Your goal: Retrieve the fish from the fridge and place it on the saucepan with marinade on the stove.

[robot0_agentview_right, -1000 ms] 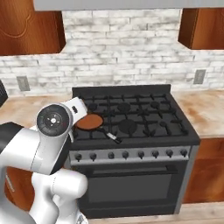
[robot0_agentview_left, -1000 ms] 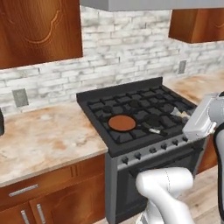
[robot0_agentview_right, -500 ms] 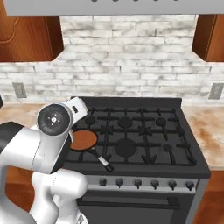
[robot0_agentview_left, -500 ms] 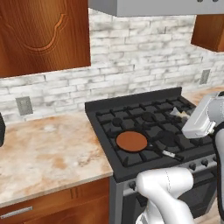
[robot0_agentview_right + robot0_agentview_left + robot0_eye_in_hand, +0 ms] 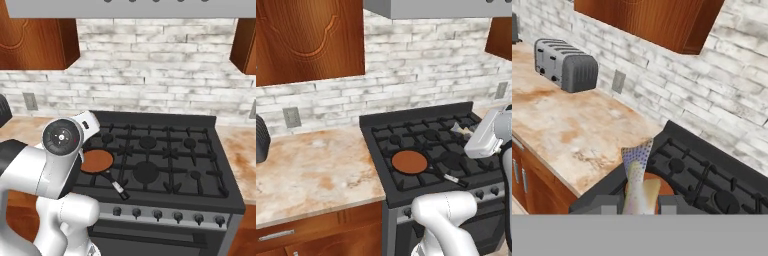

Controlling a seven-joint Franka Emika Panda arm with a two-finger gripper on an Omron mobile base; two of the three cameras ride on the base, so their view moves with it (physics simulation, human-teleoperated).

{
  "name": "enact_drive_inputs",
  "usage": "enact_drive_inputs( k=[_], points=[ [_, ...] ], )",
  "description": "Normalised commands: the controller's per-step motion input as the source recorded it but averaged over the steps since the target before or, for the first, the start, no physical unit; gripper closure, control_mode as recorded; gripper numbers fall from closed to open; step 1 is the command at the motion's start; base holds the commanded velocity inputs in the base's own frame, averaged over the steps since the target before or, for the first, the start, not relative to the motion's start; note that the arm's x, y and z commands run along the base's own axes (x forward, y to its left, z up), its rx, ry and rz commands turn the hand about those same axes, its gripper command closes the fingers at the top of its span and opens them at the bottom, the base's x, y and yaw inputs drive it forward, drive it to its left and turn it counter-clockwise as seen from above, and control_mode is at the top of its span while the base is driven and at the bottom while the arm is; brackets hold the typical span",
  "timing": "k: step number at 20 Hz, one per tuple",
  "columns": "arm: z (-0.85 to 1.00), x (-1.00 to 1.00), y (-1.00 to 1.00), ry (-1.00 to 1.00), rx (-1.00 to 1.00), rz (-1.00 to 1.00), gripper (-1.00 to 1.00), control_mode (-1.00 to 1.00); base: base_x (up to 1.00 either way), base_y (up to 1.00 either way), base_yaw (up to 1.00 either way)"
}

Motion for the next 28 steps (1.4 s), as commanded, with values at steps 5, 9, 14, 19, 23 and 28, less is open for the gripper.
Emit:
enact_drive_inputs(
  k=[5,9,14,19,23,28],
  points=[
    [0.00,0.00,0.00,0.00,0.00,0.00,1.00,1.00,0.74,0.10,0.01],
    [0.00,0.00,0.00,0.00,0.00,0.00,1.00,1.00,0.55,0.28,-0.03],
    [0.00,0.00,0.00,0.00,0.00,0.00,1.00,1.00,0.13,0.09,-0.01],
    [-0.02,0.05,0.04,0.02,0.00,0.00,1.00,-1.00,0.00,0.00,0.00],
    [-0.27,0.24,0.14,0.18,0.00,-0.04,1.00,-1.00,0.00,0.00,0.00],
    [-0.37,0.34,0.22,0.15,0.00,-0.02,1.00,-1.00,0.00,0.00,0.00]
  ],
)
